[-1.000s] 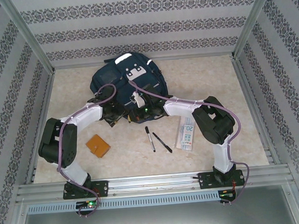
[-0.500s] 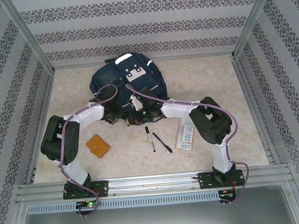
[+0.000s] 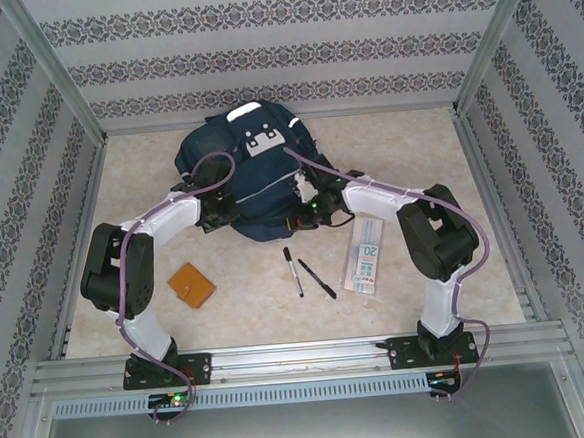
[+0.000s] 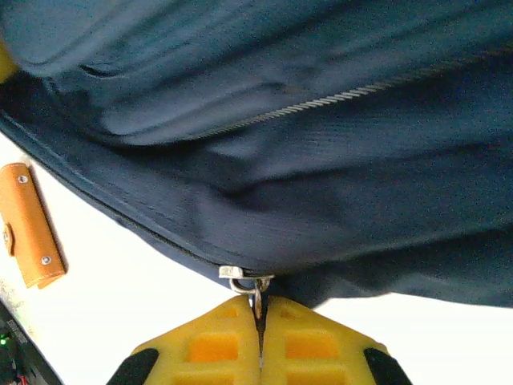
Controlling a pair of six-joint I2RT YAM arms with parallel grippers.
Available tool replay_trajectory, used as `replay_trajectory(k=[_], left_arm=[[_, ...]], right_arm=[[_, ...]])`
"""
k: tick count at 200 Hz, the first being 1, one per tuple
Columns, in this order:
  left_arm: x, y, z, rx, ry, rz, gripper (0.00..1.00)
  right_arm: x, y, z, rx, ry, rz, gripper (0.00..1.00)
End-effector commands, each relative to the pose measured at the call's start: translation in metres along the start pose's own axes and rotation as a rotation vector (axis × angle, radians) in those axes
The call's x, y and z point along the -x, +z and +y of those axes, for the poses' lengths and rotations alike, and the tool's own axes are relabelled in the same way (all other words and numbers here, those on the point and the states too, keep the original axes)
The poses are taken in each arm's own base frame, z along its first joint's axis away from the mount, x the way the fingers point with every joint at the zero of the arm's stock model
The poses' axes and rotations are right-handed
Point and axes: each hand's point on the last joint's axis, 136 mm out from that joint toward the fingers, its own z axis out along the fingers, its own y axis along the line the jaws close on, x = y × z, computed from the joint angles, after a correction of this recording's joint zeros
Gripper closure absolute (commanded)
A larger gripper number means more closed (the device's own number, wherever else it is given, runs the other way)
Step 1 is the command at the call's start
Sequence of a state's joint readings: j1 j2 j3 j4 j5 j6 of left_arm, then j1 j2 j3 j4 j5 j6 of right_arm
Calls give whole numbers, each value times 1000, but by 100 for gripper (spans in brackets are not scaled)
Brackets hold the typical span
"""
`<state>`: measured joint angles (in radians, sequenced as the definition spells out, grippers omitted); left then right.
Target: Pack books, pencil case, and school supplies into a backpack
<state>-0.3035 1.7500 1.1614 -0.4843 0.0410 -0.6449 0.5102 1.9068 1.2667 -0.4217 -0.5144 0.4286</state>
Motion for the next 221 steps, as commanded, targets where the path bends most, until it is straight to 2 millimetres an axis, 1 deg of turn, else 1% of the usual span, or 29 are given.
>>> replay_trajectory(k=[1, 13, 28, 34, 45, 54, 58, 65, 69, 75, 79, 84, 92, 108, 128, 141, 151, 160, 174, 190, 214, 221], left_arm=[[45, -14, 21, 72, 121, -129, 100], [50, -8, 14, 5, 107, -94, 100], [59, -1, 4, -43, 89, -56, 100], [63, 3, 1, -50, 90, -48, 100], [78, 7, -4, -55, 90, -68, 100], [90, 10, -8, -60, 82, -84, 100], [95, 11, -9, -63, 74, -90, 98], [101, 14, -11, -70, 50, -93, 88], [102, 15, -12, -77, 35, -85, 79], [103, 15, -18, -98, 19, -71, 60], [103, 14, -20, -110, 8, -62, 52], [101, 13, -23, -123, -8, -46, 48], [95, 10, -24, -133, -43, -26, 44], [78, -1, -15, -130, -108, -6, 38], [49, -16, 4, -100, -168, 12, 36], [30, -24, 7, -103, -201, 36, 35], [16, -28, 3, -117, -225, 53, 34], [8, -30, -5, -146, -245, 61, 32], [2, -31, -19, -184, -266, 62, 30], [4, -29, -27, -180, -267, 40, 30], [5, -14, -21, -110, -265, 38, 32], [5, -8, -18, -91, -269, 38, 35]], right_arm=[[-32, -7, -50, -119, 80, 117, 100], [-30, -9, -51, -111, 56, 118, 100], [-27, -9, -44, -76, 29, 119, 100], [-26, -9, -36, -46, 17, 117, 100], [-22, -6, -22, -1, -5, 108, 100], [-20, -3, -6, 41, -31, 104, 100], [-18, -1, 2, 60, -43, 104, 100], [-15, 2, 16, 90, -64, 102, 100], [-13, 4, 25, 104, -75, 99, 100], [-9, 7, 35, 120, -87, 95, 100], [-7, 9, 42, 132, -94, 92, 100], [-3, 11, 50, 145, -101, 86, 100], [2, 15, 64, 167, -116, 79, 100], [11, 22, 85, 202, -140, 69, 100], [15, 29, 107, 235, -172, 72, 100], [14, 32, 118, 259, -192, 82, 100], [12, 34, 125, 275, -207, 91, 100], [10, 36, 128, 282, -211, 99, 100], [7, 40, 132, 293, -214, 113, 100], [1, 44, 133, 295, -212, 130, 100], [-10, 49, 133, 294, -206, 154, 100], [-12, 49, 132, 291, -203, 158, 100]])
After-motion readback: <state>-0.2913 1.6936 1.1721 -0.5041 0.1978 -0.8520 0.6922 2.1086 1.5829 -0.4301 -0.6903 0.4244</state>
